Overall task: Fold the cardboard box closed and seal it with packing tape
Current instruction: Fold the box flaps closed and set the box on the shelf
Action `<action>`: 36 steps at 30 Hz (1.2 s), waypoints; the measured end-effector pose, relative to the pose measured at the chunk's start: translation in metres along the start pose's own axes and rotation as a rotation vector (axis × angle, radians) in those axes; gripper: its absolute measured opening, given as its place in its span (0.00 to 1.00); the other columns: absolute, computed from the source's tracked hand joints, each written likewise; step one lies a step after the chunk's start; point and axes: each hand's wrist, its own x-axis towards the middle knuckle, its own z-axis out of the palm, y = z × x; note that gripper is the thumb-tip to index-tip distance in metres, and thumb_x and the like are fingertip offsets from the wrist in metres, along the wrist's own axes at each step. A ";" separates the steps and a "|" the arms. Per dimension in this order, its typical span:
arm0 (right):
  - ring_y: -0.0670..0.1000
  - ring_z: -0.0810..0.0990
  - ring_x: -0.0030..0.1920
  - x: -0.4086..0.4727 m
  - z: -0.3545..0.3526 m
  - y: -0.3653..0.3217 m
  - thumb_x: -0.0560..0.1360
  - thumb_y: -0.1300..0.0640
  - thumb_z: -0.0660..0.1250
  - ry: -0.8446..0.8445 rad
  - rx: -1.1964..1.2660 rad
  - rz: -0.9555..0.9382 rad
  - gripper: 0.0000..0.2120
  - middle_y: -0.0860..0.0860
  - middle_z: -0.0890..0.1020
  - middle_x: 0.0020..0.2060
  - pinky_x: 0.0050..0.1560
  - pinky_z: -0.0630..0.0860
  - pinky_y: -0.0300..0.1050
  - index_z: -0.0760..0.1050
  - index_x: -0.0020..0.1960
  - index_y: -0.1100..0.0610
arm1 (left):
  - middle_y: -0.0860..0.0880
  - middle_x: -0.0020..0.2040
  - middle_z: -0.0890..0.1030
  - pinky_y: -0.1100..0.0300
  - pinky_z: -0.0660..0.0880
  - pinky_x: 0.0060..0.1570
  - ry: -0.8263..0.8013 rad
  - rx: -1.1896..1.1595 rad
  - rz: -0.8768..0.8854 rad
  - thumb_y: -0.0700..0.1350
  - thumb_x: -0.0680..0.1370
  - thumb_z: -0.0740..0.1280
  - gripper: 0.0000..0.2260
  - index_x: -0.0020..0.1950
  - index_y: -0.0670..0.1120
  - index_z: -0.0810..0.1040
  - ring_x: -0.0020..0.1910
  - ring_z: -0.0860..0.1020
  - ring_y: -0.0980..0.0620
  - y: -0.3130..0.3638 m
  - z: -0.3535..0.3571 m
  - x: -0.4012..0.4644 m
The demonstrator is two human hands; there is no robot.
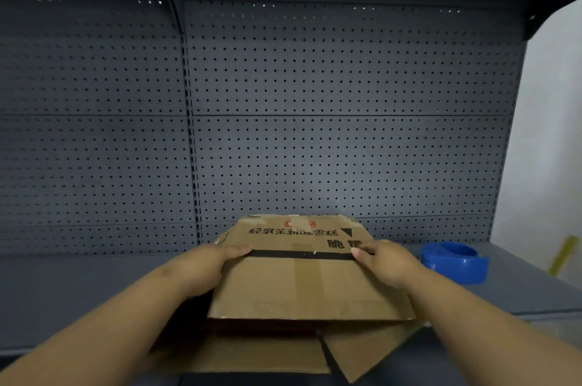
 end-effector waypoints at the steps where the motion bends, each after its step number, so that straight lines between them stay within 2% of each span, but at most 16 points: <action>1: 0.51 0.75 0.57 0.000 -0.003 -0.004 0.80 0.44 0.53 0.011 0.004 0.001 0.19 0.51 0.77 0.60 0.52 0.70 0.44 0.74 0.63 0.51 | 0.56 0.59 0.74 0.65 0.70 0.46 0.013 -0.007 -0.009 0.50 0.81 0.55 0.13 0.59 0.69 0.70 0.48 0.75 0.57 -0.002 -0.008 -0.001; 3: 0.51 0.76 0.55 0.002 -0.009 -0.012 0.79 0.45 0.54 0.036 0.009 0.008 0.18 0.51 0.79 0.57 0.48 0.69 0.43 0.75 0.62 0.51 | 0.57 0.61 0.73 0.65 0.69 0.49 0.043 -0.017 -0.044 0.44 0.82 0.55 0.18 0.63 0.67 0.70 0.52 0.74 0.56 -0.007 -0.022 -0.002; 5: 0.51 0.76 0.55 0.004 -0.012 -0.020 0.79 0.45 0.55 0.056 0.014 0.018 0.18 0.51 0.79 0.57 0.49 0.70 0.44 0.75 0.62 0.52 | 0.56 0.64 0.72 0.68 0.66 0.49 0.064 0.020 -0.025 0.38 0.81 0.54 0.22 0.68 0.61 0.68 0.57 0.73 0.56 -0.011 -0.035 -0.003; 9: 0.52 0.75 0.58 0.007 -0.019 -0.034 0.79 0.46 0.57 0.077 0.028 0.048 0.19 0.52 0.78 0.60 0.53 0.70 0.45 0.74 0.65 0.53 | 0.54 0.66 0.73 0.67 0.68 0.48 0.131 -0.071 -0.042 0.34 0.79 0.54 0.24 0.68 0.58 0.71 0.55 0.72 0.56 -0.021 -0.054 -0.010; 12: 0.53 0.75 0.58 0.010 -0.025 -0.046 0.78 0.47 0.59 0.107 0.076 0.050 0.18 0.52 0.78 0.60 0.51 0.69 0.43 0.74 0.64 0.54 | 0.53 0.62 0.75 0.63 0.70 0.48 0.169 -0.247 -0.045 0.33 0.79 0.55 0.23 0.62 0.59 0.76 0.54 0.74 0.52 -0.037 -0.064 -0.011; 14: 0.54 0.74 0.59 0.012 -0.028 -0.052 0.78 0.47 0.60 0.119 0.109 0.050 0.19 0.52 0.77 0.62 0.54 0.69 0.44 0.74 0.64 0.54 | 0.55 0.60 0.77 0.59 0.72 0.49 0.180 -0.361 -0.041 0.34 0.79 0.56 0.24 0.57 0.63 0.77 0.52 0.74 0.51 -0.047 -0.070 -0.012; 17: 0.54 0.74 0.61 0.016 -0.030 -0.057 0.77 0.46 0.61 0.112 0.145 0.049 0.20 0.52 0.76 0.63 0.56 0.68 0.44 0.73 0.65 0.53 | 0.53 0.62 0.76 0.59 0.73 0.56 0.185 -0.500 -0.045 0.34 0.79 0.56 0.22 0.60 0.58 0.77 0.56 0.75 0.53 -0.056 -0.075 -0.014; 22: 0.53 0.72 0.63 0.014 -0.035 -0.064 0.75 0.43 0.63 0.064 0.166 0.006 0.22 0.51 0.74 0.65 0.59 0.66 0.45 0.71 0.67 0.50 | 0.52 0.59 0.76 0.61 0.72 0.56 0.183 -0.611 -0.055 0.33 0.79 0.56 0.20 0.61 0.54 0.78 0.58 0.74 0.53 -0.057 -0.072 -0.019; 25: 0.52 0.64 0.69 0.006 -0.043 -0.066 0.69 0.38 0.68 -0.191 0.079 -0.018 0.34 0.48 0.64 0.72 0.66 0.61 0.48 0.62 0.72 0.43 | 0.52 0.57 0.78 0.64 0.73 0.50 0.192 -0.658 -0.058 0.35 0.80 0.57 0.18 0.61 0.52 0.78 0.54 0.76 0.55 -0.059 -0.065 -0.021; 28: 0.55 0.51 0.75 -0.003 -0.047 -0.071 0.66 0.42 0.73 -0.418 -0.049 -0.027 0.49 0.49 0.50 0.76 0.73 0.52 0.54 0.46 0.76 0.43 | 0.52 0.55 0.79 0.65 0.73 0.43 0.220 -0.697 -0.070 0.36 0.79 0.59 0.17 0.59 0.53 0.79 0.50 0.77 0.57 -0.062 -0.060 -0.022; 31: 0.55 0.41 0.75 -0.008 -0.046 -0.077 0.63 0.45 0.76 -0.461 -0.201 -0.047 0.57 0.48 0.38 0.76 0.73 0.48 0.56 0.36 0.75 0.42 | 0.53 0.53 0.79 0.66 0.72 0.40 0.232 -0.706 -0.078 0.37 0.79 0.59 0.16 0.58 0.54 0.79 0.48 0.76 0.59 -0.064 -0.055 -0.024; 36: 0.55 0.38 0.75 -0.012 -0.040 -0.076 0.61 0.47 0.78 -0.476 -0.305 -0.056 0.62 0.47 0.33 0.74 0.73 0.49 0.56 0.31 0.73 0.39 | 0.54 0.53 0.79 0.64 0.73 0.43 0.241 -0.734 -0.105 0.36 0.79 0.58 0.18 0.56 0.57 0.79 0.52 0.77 0.55 -0.072 -0.047 -0.028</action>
